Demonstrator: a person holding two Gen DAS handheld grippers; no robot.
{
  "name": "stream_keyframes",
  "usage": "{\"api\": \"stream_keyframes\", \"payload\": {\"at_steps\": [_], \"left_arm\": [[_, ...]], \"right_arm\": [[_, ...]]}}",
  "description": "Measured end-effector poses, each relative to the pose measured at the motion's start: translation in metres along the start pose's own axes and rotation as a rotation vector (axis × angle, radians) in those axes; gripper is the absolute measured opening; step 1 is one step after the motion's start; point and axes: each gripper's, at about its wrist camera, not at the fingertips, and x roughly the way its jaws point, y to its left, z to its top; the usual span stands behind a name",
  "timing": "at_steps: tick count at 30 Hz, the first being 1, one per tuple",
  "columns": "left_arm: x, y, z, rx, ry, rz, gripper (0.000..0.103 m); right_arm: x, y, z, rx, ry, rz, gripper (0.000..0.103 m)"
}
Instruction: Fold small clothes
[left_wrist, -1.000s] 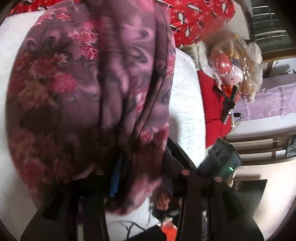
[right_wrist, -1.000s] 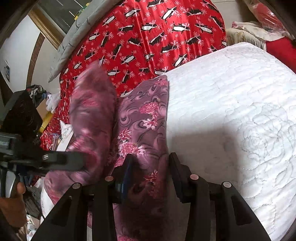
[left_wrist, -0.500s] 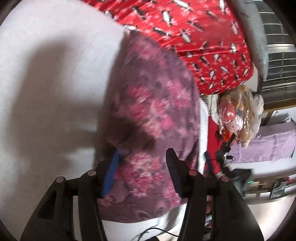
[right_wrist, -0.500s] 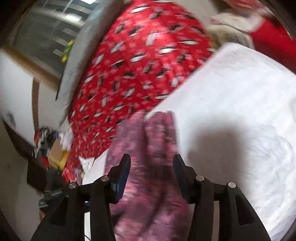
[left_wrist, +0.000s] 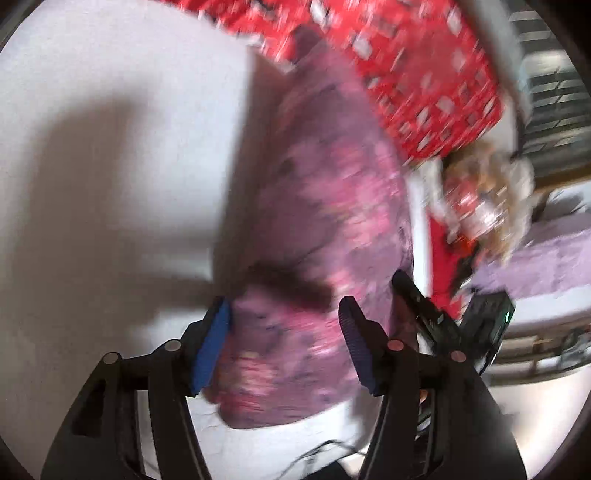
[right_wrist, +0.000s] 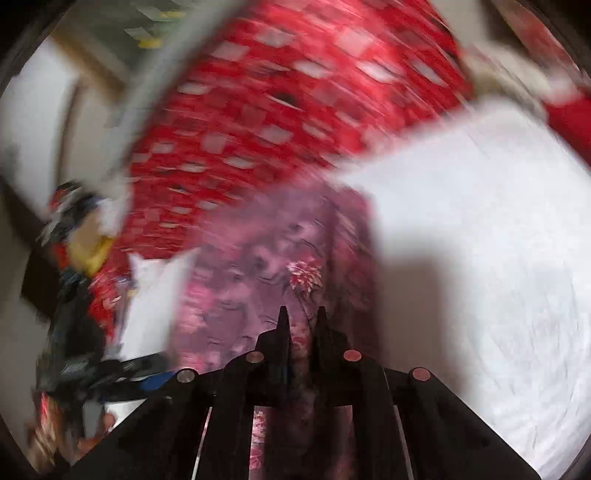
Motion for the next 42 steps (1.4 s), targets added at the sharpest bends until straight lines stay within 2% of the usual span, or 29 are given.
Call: {"api": "stream_keyframes", "payload": {"at_steps": [1, 3, 4, 6, 7, 8, 9, 10, 11, 13, 15, 18, 19, 20, 23, 26, 27, 28, 30, 31, 33, 34, 35, 37, 38, 39, 42], "left_arm": [[0.006, 0.001, -0.005, 0.002, 0.024, 0.002, 0.06], [0.0, -0.001, -0.013, 0.023, 0.003, -0.009, 0.06], [-0.002, -0.003, -0.017, 0.04, 0.002, -0.001, 0.06], [-0.005, -0.005, -0.023, 0.063, -0.011, 0.011, 0.06], [-0.005, -0.005, -0.026, 0.073, -0.013, 0.025, 0.06], [-0.001, -0.004, -0.028, 0.08, -0.004, 0.041, 0.06], [0.003, -0.004, -0.029, 0.087, 0.004, 0.05, 0.06], [0.003, -0.004, -0.03, 0.099, -0.002, 0.056, 0.06], [0.002, -0.007, -0.029, 0.108, -0.001, 0.061, 0.06], [-0.009, -0.007, -0.031, 0.123, -0.008, 0.059, 0.06], [-0.024, -0.009, -0.023, 0.124, -0.065, 0.039, 0.06], [-0.034, -0.021, 0.009, 0.107, -0.127, 0.052, 0.06], [-0.035, -0.025, 0.021, 0.103, -0.137, 0.05, 0.06], [-0.033, -0.03, 0.034, 0.1, -0.143, 0.041, 0.06], [-0.018, -0.045, 0.07, 0.081, -0.143, 0.048, 0.06], [-0.001, -0.051, 0.097, 0.067, -0.149, 0.106, 0.06], [0.003, -0.048, 0.103, 0.061, -0.152, 0.106, 0.06], [0.006, -0.045, 0.108, 0.059, -0.161, 0.112, 0.06], [0.012, -0.032, 0.112, 0.057, -0.168, 0.139, 0.06], [0.021, -0.022, 0.113, 0.043, -0.148, 0.119, 0.06], [0.028, -0.007, 0.111, 0.007, -0.139, 0.084, 0.062], [0.026, -0.007, 0.109, 0.013, -0.158, 0.081, 0.062], [0.023, -0.012, 0.107, 0.038, -0.163, 0.102, 0.062], [0.012, -0.02, 0.099, 0.066, -0.187, 0.136, 0.062], [0.007, -0.024, 0.095, 0.074, -0.204, 0.14, 0.062], [0.001, -0.028, 0.089, 0.085, -0.226, 0.141, 0.062], [-0.005, -0.034, 0.069, 0.127, -0.272, 0.201, 0.062]], "right_arm": [[0.011, -0.013, -0.006, 0.037, 0.055, -0.031, 0.01], [0.004, -0.017, -0.008, 0.062, 0.043, -0.003, 0.012], [-0.005, -0.014, -0.007, 0.067, 0.024, 0.024, 0.019], [-0.022, -0.008, -0.009, 0.057, -0.008, 0.069, 0.024], [-0.028, -0.004, -0.013, 0.042, -0.009, 0.078, 0.034], [-0.031, -0.001, -0.016, 0.024, -0.002, 0.069, 0.035], [-0.026, 0.0, -0.023, 0.002, 0.021, 0.042, 0.032], [-0.017, 0.0, -0.029, -0.034, 0.078, -0.006, 0.023], [-0.007, 0.0, -0.034, -0.083, 0.139, -0.067, 0.021], [-0.012, 0.003, -0.035, -0.132, 0.127, -0.083, 0.019], [-0.02, 0.009, -0.021, -0.125, 0.097, -0.077, 0.021], [-0.034, 0.013, 0.013, -0.049, -0.026, -0.014, 0.032], [-0.031, 0.013, 0.026, -0.015, -0.04, 0.007, 0.042], [-0.024, 0.015, 0.038, 0.01, -0.046, 0.013, 0.046], [0.009, 0.017, 0.06, 0.049, -0.026, -0.014, 0.046], [0.047, 0.013, 0.07, 0.093, 0.023, -0.056, 0.046], [0.056, 0.012, 0.073, 0.101, 0.037, -0.069, 0.041], [0.061, 0.014, 0.076, 0.084, 0.033, -0.052, 0.008], [0.052, 0.022, 0.08, -0.011, -0.036, -0.025, 0.008], [0.046, 0.021, 0.08, -0.016, -0.084, -0.008, 0.008], [0.056, 0.005, 0.078, 0.042, -0.066, -0.058, 0.008], [0.07, -0.004, 0.073, 0.059, -0.009, -0.09, 0.008], [0.078, -0.009, 0.068, 0.054, 0.016, -0.091, 0.008], [0.071, -0.005, 0.07, 0.035, -0.012, -0.088, 0.012], [0.064, -0.001, 0.071, 0.035, -0.024, -0.1, 0.018], [0.055, 0.005, 0.072, 0.029, -0.051, -0.114, 0.018], [0.025, 0.025, 0.063, -0.043, -0.144, -0.033, 0.018]]}}
